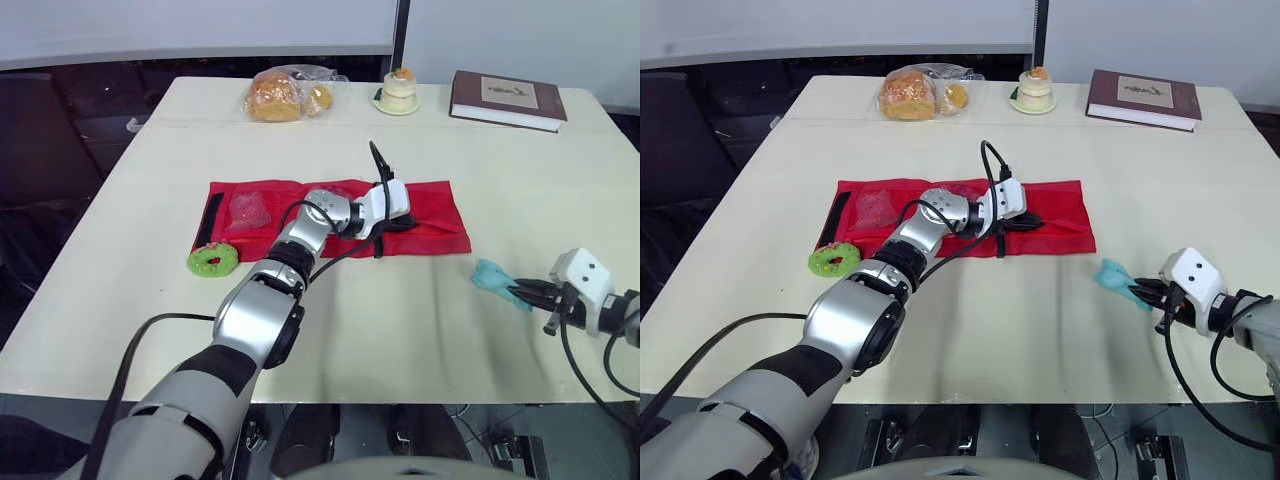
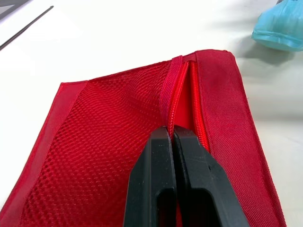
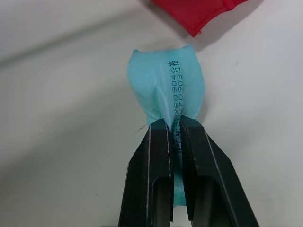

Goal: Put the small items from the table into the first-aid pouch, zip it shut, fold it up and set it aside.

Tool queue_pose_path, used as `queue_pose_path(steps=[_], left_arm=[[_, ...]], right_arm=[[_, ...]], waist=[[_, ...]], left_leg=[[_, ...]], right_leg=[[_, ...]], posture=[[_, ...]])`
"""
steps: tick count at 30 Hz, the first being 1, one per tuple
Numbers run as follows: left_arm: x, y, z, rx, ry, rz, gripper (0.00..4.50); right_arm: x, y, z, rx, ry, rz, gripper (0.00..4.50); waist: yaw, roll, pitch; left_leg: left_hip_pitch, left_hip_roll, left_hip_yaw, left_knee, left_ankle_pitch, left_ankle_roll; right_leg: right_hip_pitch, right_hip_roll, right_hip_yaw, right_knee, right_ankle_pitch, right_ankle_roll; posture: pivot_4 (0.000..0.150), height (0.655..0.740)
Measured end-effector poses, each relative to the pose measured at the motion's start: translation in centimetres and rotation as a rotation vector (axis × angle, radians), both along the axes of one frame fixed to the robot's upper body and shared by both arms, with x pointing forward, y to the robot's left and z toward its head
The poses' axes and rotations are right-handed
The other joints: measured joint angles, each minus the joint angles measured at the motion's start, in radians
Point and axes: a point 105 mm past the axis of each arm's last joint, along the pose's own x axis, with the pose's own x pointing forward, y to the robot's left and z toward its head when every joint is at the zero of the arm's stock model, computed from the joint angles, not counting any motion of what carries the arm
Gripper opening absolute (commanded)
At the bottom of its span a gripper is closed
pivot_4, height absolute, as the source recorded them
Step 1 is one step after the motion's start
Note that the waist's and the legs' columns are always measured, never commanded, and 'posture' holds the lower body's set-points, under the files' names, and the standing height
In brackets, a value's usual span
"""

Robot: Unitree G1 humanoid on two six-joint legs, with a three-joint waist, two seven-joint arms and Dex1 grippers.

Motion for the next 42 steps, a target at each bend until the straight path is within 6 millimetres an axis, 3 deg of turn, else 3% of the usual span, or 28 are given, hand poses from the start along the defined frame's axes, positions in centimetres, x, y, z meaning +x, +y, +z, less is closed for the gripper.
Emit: queue_pose_path(steps=[3,8,15,18,25,30,35,36,37,40,42], left_arm=[[-0.2,-0.4,-0.1,-0.004,0.01,-0.007,0.0],[-0.5,-1.1,-0.1,-0.015,0.02,-0.022,0.0],[-0.8,-1.8,0.2,-0.041,0.035,-0.039,0.0],[-1.0,-2.5,0.7,-0.059,0.025,-0.058,0.0],[-1.8,-3.3,0.7,-0.088,0.03,-0.091,0.0],[-2.5,-3.9,0.3,-0.101,0.049,-0.113,0.0],[-2.6,-4.1,0.4,-0.104,0.05,-0.114,0.0],[-2.6,-4.2,0.3,-0.107,0.057,-0.108,0.0],[-2.5,-4.4,0.3,-0.112,0.067,-0.097,0.0],[-2.4,-4.4,0.1,-0.115,0.082,-0.084,0.0],[-2.5,-4.7,0.1,-0.123,0.09,-0.081,0.0]], right_arm=[[-0.1,2.5,1.3,0.105,-0.001,-0.003,0.07],[1.4,5.3,3.9,0.208,-0.055,-0.059,0.07],[2.4,5.7,1.4,0.114,0.037,-0.15,0.07],[3.6,6.2,1.6,0.125,0.016,-0.179,0.07],[6.5,7.1,1.8,0.225,0.032,-0.321,0.07],[9.0,8.5,1.9,0.427,0.044,-0.524,0.07],[9.1,8.2,1.8,0.424,0.034,-0.558,1.41],[8.6,7.7,1.6,0.397,0.029,-0.547,2.0],[7.6,7.4,1.4,0.36,0.034,-0.515,2.24],[6.6,7.6,1.4,0.357,0.047,-0.467,2.24],[4.9,7.7,1.5,0.329,0.047,-0.387,2.24]], waist=[[-0.001,0.0,0.0],[0.0,0.0,0.0],[-0.001,0.0,0.0],[-0.002,0.0,0.0],[-0.001,0.001,0.0],[-0.001,0.001,0.0],[0.0,0.001,0.0],[-0.001,0.001,0.0],[0.0,0.001,0.0],[-0.004,0.001,-0.001],[-0.002,0.002,0.0]], left_leg=[[0.0,0.001,0.0,0.0,0.0,0.0],[0.0,0.001,0.0,0.0,0.0,0.0],[-0.001,0.0,0.0,0.0,0.0,0.0],[0.0,0.0,0.0,0.0,0.0,0.0],[-0.001,0.0,-0.001,0.0,0.0,0.0],[-0.001,0.0,0.0,0.0,0.0,0.0],[-0.002,0.0,0.001,0.0,0.0,0.001],[-0.002,-0.001,0.0,0.0,0.0,0.001],[-0.002,-0.001,0.0,0.0,0.0,0.001],[-0.001,-0.001,0.0,0.0,0.0,0.001],[-0.001,-0.001,-0.001,0.0,-0.001,0.001]], right_leg=[[0.0,0.0,0.0,0.0,0.0,0.0],[0.0,0.0,0.0,0.0,0.0,0.0],[0.0,-0.001,0.0,0.0,0.0,0.0],[-0.001,-0.001,0.0,0.0,0.0,0.0],[-0.001,0.0,-0.001,0.0,0.0,0.0],[-0.002,-0.001,0.0,0.002,0.0,0.0],[-0.002,-0.001,0.0,0.001,0.0,0.0],[-0.002,-0.001,0.0,0.0,0.0,0.0],[-0.002,-0.001,0.0,0.0,0.0,0.0],[-0.002,-0.001,0.0,0.001,0.0,0.0],[-0.001,0.0,-0.001,0.001,0.0,0.001]], posture=[[0.15,0.7289],[0.15,0.7289],[0.15,0.7289],[0.15,0.7289],[0.15,0.7289],[0.15,0.7289],[0.15,0.7289],[0.15,0.7289],[0.15,0.7289],[0.15,0.7289],[0.15,0.7289]])
